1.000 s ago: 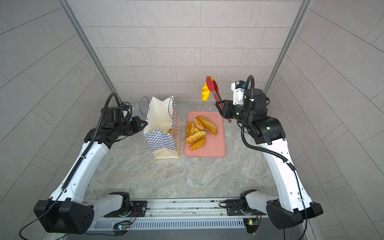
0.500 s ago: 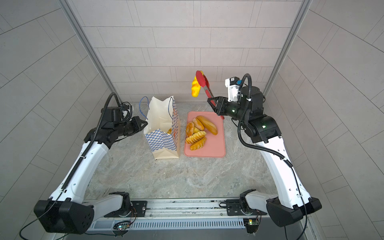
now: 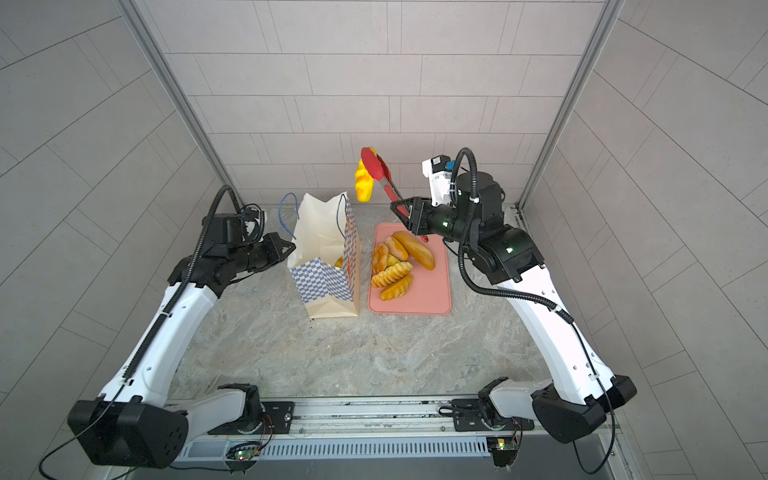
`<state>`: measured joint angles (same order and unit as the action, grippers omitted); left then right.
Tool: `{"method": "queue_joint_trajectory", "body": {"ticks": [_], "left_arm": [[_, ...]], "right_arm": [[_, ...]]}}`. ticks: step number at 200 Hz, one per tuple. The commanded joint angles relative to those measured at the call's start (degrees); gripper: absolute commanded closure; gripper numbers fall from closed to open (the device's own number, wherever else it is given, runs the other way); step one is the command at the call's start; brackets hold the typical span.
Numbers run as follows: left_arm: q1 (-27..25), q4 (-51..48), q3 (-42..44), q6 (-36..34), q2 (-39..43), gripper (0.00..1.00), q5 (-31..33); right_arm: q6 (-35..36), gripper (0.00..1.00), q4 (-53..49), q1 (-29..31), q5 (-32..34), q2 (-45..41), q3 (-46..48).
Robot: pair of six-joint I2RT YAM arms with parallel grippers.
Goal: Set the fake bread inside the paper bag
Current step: 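Raise the yellow bread in the tongs and swing it toward the bag, then lower the yellow bread into the open bag and open the tongs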
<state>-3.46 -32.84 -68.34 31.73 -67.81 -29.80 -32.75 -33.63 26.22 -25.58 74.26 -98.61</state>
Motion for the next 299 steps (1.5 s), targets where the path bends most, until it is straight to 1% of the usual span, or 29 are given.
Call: {"method": "queue_joint_trajectory", "body": {"ticks": [1, 92, 151, 201, 245, 299], "left_arm": [[-0.39, 1.42, 0.53, 0.27, 0.6, 0.92, -0.53], [-0.33, 1.38, 1.06, 0.27, 0.71, 0.92, -0.34], [-0.32, 1.46, 1.03, 0.56, 0.72, 0.92, -0.32], [-0.36, 1.59, 0.67, 0.79, 0.68, 0.9, -0.43], [-0.39, 1.81, 0.66, 0.94, 0.72, 0.9, -0.58], [-0.33, 2.08, 0.7, 1.05, 0.84, 0.9, -0.61]], "right_arm": [[1.41, 0.66, 2.47, 1.56, 1.65, -0.12, -2.32], [4.51, 0.66, -0.36, 8.08, 4.75, 3.22, -5.33], [7.33, 0.65, -3.43, 13.86, 8.16, 6.45, -9.4], [9.78, 0.65, -7.32, 18.17, 13.56, 10.03, -13.48], [12.62, 0.65, -11.53, 22.64, 20.66, 13.06, -17.69], [14.8, 0.65, -14.3, 25.46, 25.78, 15.73, -20.55]]}}
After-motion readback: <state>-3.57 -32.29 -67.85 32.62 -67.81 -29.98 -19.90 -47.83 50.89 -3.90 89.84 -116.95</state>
